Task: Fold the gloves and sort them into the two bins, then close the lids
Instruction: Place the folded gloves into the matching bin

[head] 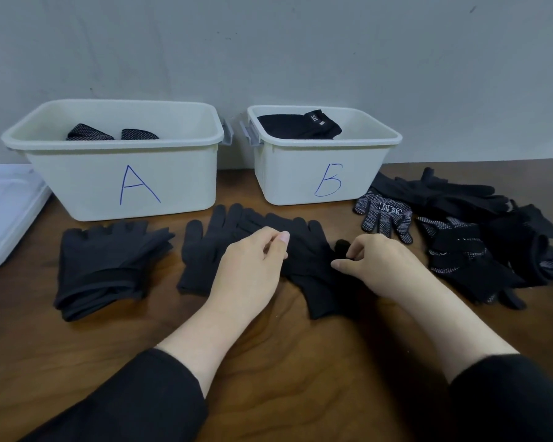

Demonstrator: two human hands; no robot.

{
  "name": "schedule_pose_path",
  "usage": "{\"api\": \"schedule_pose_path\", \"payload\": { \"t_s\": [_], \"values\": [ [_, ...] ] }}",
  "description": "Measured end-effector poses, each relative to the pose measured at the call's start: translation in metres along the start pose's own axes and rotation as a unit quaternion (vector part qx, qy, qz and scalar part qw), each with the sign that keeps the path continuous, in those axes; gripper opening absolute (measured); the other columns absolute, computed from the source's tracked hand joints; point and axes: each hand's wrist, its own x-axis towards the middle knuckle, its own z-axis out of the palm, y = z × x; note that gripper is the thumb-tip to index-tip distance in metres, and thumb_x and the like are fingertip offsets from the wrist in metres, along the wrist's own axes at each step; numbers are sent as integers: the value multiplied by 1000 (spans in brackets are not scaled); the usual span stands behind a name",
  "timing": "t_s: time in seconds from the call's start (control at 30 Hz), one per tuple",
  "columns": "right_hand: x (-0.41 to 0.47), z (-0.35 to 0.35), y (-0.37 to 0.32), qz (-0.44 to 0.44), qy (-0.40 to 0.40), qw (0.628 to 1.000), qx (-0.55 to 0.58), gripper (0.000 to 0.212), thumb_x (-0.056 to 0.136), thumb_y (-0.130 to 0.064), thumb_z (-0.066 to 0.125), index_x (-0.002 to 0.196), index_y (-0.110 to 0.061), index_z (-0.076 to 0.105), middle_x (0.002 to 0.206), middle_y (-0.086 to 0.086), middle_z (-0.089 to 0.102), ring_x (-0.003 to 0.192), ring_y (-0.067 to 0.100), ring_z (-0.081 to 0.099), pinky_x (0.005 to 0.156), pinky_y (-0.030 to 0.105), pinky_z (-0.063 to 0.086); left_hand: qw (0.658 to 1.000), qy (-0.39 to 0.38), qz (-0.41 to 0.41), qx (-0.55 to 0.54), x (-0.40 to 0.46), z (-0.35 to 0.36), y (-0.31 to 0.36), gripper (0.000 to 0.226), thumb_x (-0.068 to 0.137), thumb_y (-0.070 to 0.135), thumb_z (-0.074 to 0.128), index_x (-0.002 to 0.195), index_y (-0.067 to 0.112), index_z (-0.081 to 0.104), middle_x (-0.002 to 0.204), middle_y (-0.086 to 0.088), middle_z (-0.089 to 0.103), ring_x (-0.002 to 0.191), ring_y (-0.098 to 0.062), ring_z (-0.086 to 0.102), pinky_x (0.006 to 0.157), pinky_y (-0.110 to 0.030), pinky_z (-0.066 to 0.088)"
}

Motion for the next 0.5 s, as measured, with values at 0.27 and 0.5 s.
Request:
{"api": "schedule_pose_path", "payload": {
  "t_s": [0.27,0.5],
  "values": [
    [-6,-14,-13,-53,72,963,254,16,87,-31,74,81,-25,61,80,-7,66,75,16,61,65,29,45,996,78,18,-32,-4,-5,6,39,100,48,36,93,27,69,80,16,69,83,3,64,72,-8,45],
    [-4,-97,-45,-120,85,917,371,26,96,-8,57,106,-28,70,94,14,71,87,31,73,67,51,63,981,165,12,-97,-6,-13,9,39,103,42,39,90,23,70,78,13,68,86,3,62,69,0,41]
  ]
}}
